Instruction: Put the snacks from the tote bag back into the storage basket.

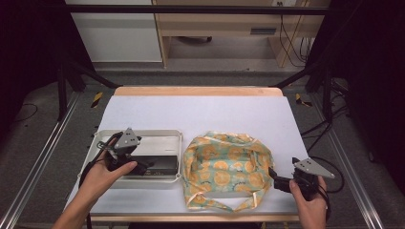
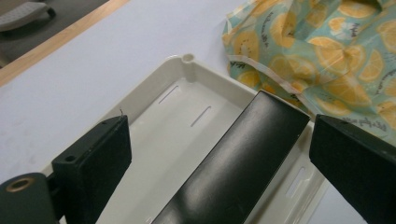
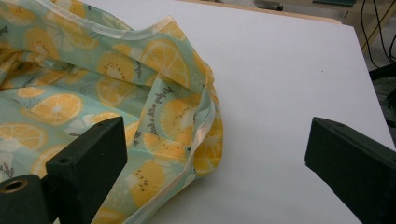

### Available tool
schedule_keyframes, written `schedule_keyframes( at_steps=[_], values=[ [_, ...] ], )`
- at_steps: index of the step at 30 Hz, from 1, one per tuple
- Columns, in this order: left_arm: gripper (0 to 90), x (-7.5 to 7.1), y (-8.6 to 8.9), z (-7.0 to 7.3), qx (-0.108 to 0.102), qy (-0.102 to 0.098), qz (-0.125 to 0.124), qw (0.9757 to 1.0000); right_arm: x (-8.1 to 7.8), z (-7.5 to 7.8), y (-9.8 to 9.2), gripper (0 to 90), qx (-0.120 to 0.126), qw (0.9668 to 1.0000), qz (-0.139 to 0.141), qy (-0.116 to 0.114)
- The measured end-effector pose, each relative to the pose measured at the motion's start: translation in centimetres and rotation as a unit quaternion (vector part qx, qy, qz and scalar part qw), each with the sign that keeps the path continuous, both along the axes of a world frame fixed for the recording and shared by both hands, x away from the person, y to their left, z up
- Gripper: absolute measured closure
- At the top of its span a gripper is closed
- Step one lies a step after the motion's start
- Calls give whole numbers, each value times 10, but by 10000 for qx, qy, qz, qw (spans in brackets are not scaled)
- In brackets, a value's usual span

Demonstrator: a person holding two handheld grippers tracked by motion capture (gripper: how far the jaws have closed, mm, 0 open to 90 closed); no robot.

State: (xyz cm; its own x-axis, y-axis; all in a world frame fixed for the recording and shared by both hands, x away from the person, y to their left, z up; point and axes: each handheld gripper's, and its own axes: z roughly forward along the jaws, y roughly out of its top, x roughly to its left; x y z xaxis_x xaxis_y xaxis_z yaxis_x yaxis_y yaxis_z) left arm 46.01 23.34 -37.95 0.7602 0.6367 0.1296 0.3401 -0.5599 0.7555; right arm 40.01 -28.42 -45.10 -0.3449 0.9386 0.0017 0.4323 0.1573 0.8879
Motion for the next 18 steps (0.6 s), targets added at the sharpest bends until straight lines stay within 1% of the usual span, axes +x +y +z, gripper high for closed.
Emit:
schedule_keyframes(
  at_steps=[4, 5, 6, 7, 8, 9, 10, 11, 14, 18],
  values=[
    [57, -4, 6, -4, -119, -83, 216, 9997, 0, 0, 0, 63, -20, 10000, 2, -4],
    [57, -5, 7, -4, -106, -130, 295, 9994, 0, 0, 0, 63, -23, 10000, 2, -4],
    [57, -5, 10, -5, -32, -172, 336, 9993, 0, 0, 0, 63, -27, 10000, 3, -3],
    [57, -6, 11, -6, -103, -197, 405, 9989, 0, 0, 0, 63, -24, 10000, 5, 4],
    [57, -7, 14, -6, -134, -191, 420, 9988, 0, -1, 0, 63, -25, 10000, 6, 9],
    [57, -7, 16, -7, -219, -203, 474, 9984, 0, -1, 0, 63, -25, 10000, 5, 9],
    [57, -8, 18, -7, -199, -215, 503, 9983, 0, 0, 0, 63, -12, 10000, 1, 12],
    [57, -9, 20, -8, -243, -237, 582, 9977, 0, -1, 0, 63, -22, 10000, 0, -1],
    [57, -10, 28, -10, -309, -252, 704, 9967, 0, -1, 0, 63, -8, 10000, 4, 24],
    [59, -8, 40, -13, -449, -254, 924, 9944, 1, -1, 1, 63, -26, 10000, 16, 17]
  ],
)
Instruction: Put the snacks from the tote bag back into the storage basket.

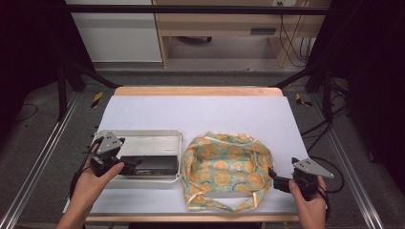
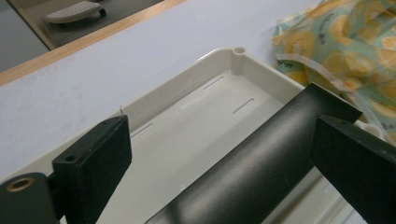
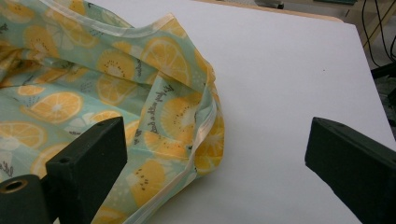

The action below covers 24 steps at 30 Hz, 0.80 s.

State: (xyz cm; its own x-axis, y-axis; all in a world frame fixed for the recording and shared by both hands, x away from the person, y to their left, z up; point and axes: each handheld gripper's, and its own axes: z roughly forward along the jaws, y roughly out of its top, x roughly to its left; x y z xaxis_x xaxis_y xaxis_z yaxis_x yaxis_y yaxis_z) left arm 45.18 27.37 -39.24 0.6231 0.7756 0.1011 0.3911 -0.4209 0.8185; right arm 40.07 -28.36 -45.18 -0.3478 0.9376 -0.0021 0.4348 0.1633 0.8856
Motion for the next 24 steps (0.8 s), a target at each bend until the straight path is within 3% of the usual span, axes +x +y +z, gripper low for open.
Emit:
schedule_keyframes(
  at_steps=[11, 24],
  values=[
    [64, 11, 34, -8, -349, 43, 692, 9970, 0, 0, 0, 63, 34, 10000, -12, 26],
    [68, 17, 68, -25, -394, 110, 1352, 9900, 0, 0, -2, 63, 39, 10000, -25, 6]
  ],
)
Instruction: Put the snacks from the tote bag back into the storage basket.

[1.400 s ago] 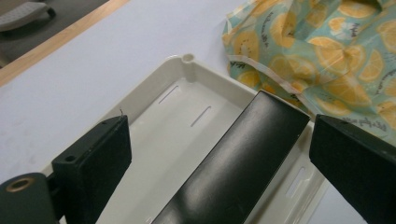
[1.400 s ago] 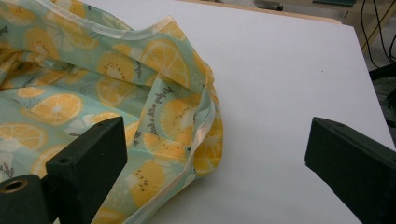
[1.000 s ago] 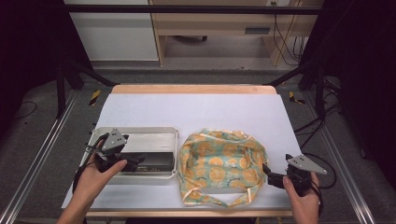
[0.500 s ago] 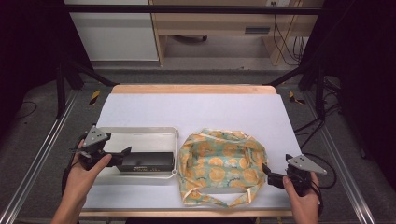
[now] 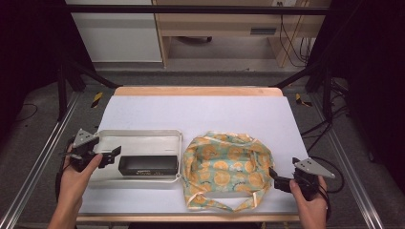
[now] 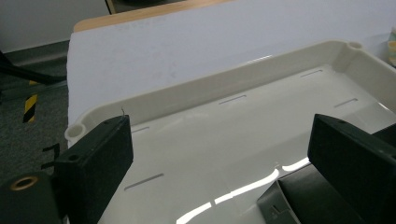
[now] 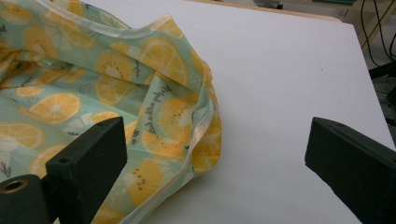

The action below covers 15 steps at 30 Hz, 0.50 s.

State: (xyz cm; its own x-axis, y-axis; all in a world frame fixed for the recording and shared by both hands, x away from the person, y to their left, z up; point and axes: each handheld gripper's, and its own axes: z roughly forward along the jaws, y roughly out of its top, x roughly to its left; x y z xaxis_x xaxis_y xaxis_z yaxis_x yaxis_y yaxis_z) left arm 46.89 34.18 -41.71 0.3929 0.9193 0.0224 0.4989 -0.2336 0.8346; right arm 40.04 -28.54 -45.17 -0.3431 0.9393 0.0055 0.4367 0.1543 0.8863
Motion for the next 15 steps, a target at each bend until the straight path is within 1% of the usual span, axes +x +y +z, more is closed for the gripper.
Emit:
schedule_keyframes(
  at_steps=[2, 3, 5, 8, 12, 14, 15],
  values=[
    [68, -1, 2, -3, 18, 21, 22, 10000, 0, 0, 0, 63, -22, 10000, 6, -16],
    [68, -1, 3, -4, 91, 35, 31, 9999, 0, 0, 0, 63, -12, 10000, 6, -9],
    [68, -2, 3, -7, 138, 19, 72, 9999, 0, 0, 0, 63, -8, 10000, 9, -5],
    [68, -3, 4, -9, 293, 44, 116, 9995, 0, 0, 0, 63, -5, 10000, 14, -5],
    [67, -6, 5, -13, 413, 63, 174, 9990, 0, 0, 0, 63, 12, 10000, 21, 15],
    [67, -8, 7, -15, 485, 101, 222, 9985, 1, -1, 1, 63, -6, 10000, 32, 14],
    [67, -9, 7, -17, 517, 88, 276, 9982, 1, -1, 1, 63, -7, 10000, 37, 16]
  ],
)
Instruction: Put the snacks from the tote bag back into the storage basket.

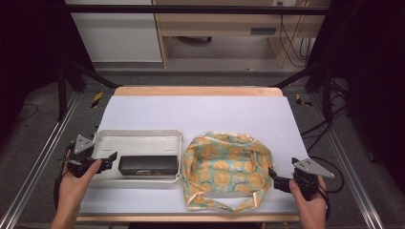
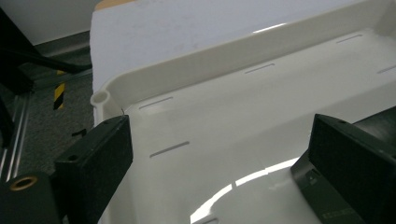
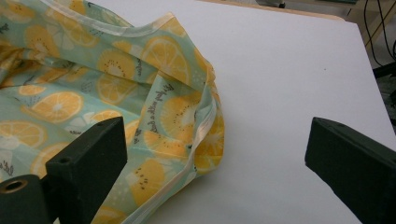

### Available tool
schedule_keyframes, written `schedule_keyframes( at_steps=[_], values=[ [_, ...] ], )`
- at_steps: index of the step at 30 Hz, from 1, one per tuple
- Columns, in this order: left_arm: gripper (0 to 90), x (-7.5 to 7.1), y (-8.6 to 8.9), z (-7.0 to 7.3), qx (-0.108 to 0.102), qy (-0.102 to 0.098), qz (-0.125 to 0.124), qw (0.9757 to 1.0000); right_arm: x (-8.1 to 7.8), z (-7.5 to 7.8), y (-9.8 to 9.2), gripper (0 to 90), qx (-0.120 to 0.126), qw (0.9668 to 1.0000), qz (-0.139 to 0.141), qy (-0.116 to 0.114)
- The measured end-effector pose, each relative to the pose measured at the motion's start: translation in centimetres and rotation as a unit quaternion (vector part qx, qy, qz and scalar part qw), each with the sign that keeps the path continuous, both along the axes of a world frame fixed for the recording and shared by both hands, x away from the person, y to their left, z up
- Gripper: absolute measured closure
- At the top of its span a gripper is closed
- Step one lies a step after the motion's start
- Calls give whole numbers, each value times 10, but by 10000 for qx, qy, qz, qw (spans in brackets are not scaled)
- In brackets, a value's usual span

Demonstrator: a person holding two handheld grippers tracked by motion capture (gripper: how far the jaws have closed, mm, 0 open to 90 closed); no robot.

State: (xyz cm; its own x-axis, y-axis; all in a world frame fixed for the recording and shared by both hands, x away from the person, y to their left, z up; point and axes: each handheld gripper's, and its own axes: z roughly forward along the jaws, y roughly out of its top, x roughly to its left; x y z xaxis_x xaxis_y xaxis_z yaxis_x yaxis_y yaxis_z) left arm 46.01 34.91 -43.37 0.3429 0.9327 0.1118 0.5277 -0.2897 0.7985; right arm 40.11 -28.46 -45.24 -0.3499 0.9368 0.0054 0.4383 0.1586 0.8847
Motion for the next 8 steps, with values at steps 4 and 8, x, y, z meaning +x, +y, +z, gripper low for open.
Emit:
schedule_keyframes(
  at_steps=[4, 8],
  values=[
    [66, -2, 4, -2, 55, 18, 149, 9999, 0, 0, 1, 63, 1, 10000, 11, 0],
    [66, -4, 7, -1, 85, -66, 232, 9997, 0, 1, 1, 63, 42, 10000, 24, 1]
  ],
)
